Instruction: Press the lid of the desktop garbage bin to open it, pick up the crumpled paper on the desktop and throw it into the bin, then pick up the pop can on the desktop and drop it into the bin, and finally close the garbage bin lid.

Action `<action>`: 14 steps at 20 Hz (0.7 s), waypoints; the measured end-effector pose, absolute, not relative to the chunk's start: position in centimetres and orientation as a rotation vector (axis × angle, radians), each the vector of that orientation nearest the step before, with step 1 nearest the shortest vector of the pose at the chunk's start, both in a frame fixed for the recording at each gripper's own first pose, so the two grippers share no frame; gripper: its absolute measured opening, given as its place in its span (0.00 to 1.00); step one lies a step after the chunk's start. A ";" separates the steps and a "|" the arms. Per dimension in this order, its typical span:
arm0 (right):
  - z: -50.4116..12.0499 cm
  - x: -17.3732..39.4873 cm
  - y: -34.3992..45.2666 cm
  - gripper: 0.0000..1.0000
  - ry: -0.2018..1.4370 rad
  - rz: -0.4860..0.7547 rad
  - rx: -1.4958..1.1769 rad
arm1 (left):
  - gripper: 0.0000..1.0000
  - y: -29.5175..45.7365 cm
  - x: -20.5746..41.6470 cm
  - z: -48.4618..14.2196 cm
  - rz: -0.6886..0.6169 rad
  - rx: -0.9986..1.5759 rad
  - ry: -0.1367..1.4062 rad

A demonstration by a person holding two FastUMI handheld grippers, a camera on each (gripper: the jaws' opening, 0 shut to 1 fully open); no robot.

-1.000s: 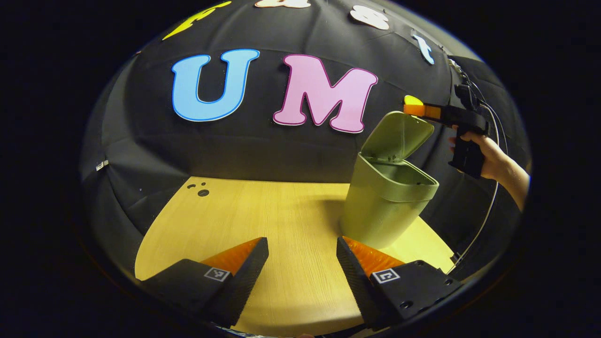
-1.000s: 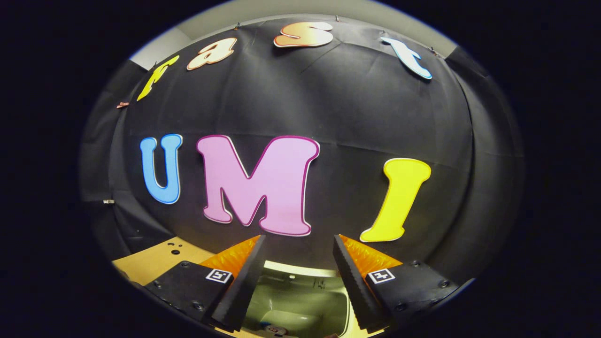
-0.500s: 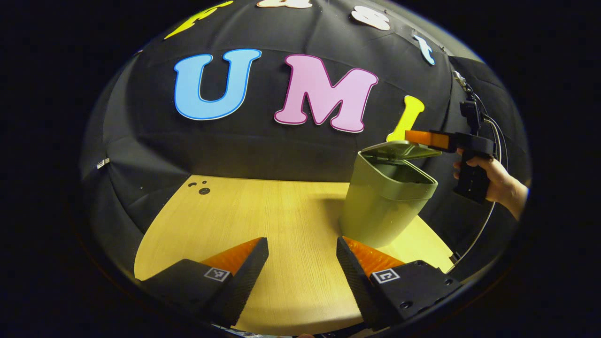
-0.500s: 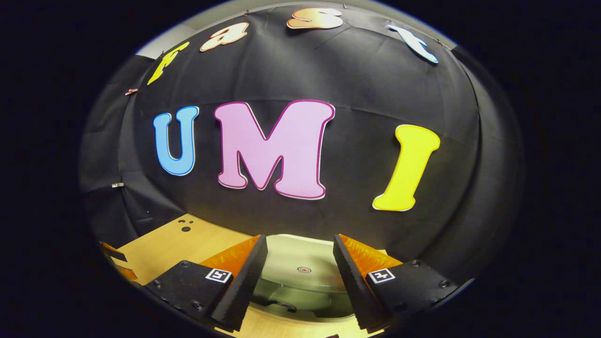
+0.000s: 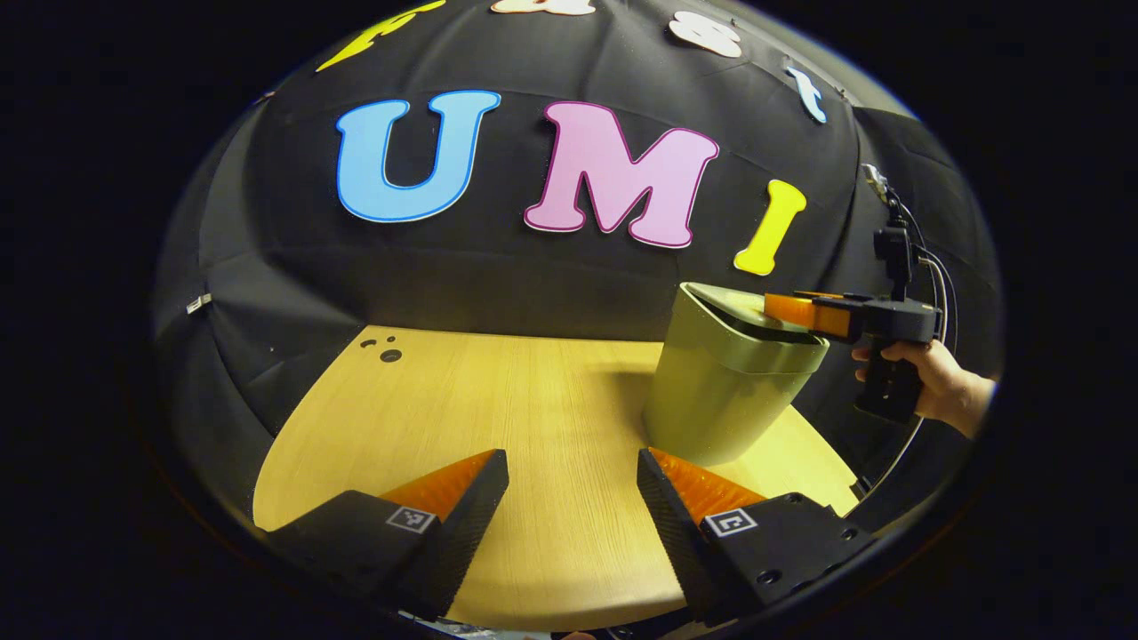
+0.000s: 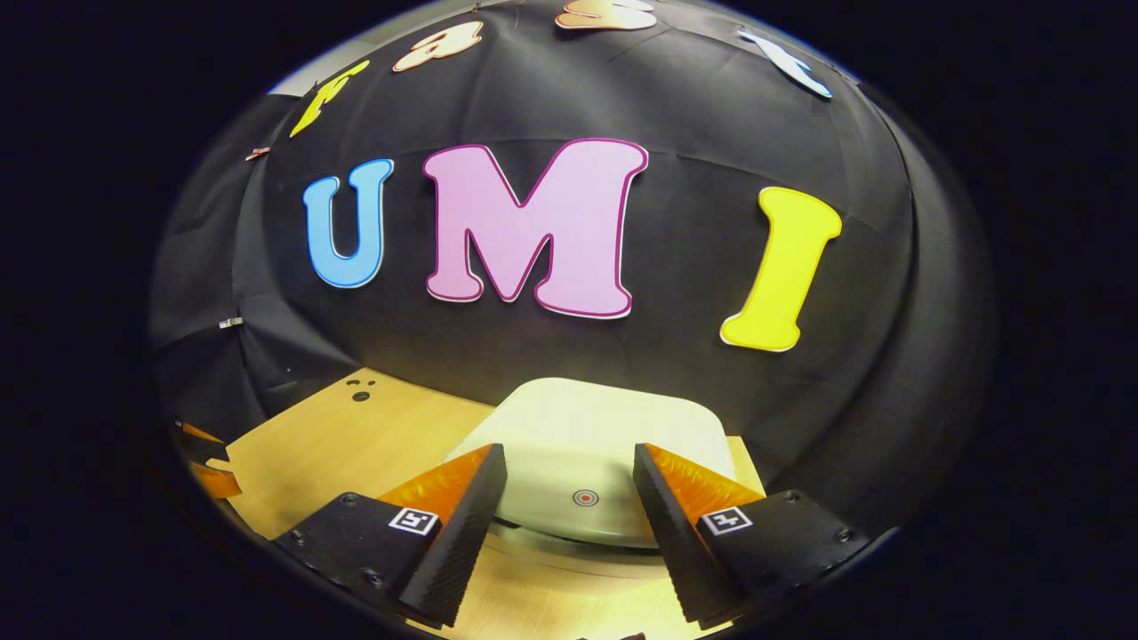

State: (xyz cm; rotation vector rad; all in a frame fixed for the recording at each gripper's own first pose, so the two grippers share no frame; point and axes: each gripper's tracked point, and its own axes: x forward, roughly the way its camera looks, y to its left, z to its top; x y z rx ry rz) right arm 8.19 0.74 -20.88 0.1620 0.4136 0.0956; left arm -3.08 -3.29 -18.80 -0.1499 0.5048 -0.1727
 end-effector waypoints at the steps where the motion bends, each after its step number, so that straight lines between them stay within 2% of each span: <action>1: -21.1 8.0 0.8 0.91 0.418 0.098 0.165 | 0.94 -3.3 -3.1 -18.9 -0.172 -0.150 0.506; 9: -22.4 7.4 0.8 0.92 0.427 0.090 0.280 | 0.94 -4.0 -3.6 -19.2 -0.185 -0.153 0.517; 14: -23.3 7.5 1.1 0.93 0.419 0.100 0.227 | 0.94 -4.7 -3.9 -19.4 -0.200 -0.168 0.522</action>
